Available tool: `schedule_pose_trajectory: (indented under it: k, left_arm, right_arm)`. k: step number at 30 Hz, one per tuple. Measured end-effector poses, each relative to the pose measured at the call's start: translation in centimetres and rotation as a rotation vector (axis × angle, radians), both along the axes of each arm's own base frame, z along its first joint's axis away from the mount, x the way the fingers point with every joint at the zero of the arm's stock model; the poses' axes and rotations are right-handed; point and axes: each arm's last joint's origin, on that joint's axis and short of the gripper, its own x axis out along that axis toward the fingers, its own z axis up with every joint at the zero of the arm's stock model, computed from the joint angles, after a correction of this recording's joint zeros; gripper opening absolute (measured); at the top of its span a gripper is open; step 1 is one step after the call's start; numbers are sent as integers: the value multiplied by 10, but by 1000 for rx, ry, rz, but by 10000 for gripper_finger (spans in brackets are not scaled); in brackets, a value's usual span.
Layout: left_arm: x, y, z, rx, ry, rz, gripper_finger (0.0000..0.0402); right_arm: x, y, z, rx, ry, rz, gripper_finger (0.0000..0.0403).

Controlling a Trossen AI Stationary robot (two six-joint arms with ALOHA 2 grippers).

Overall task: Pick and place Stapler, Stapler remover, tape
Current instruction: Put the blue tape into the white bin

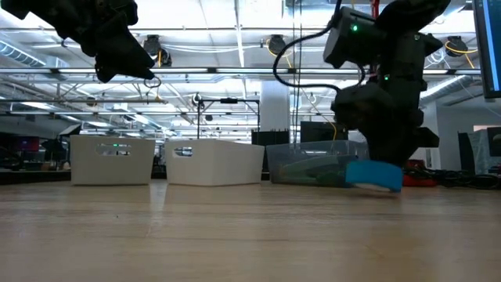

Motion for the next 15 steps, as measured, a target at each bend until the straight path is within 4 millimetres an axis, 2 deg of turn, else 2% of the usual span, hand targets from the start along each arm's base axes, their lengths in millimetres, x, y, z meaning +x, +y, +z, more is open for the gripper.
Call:
schedule_pose_trajectory:
  k: [8, 15]
  left_arm:
    - [0, 0, 0, -135, -22, 76, 152]
    - [1, 0, 1, -232, -64, 137, 152]
  right_arm:
    - [1, 0, 22, -21, -154, 41, 31]
    - [10, -4, 52, -178, -420, 30, 32]
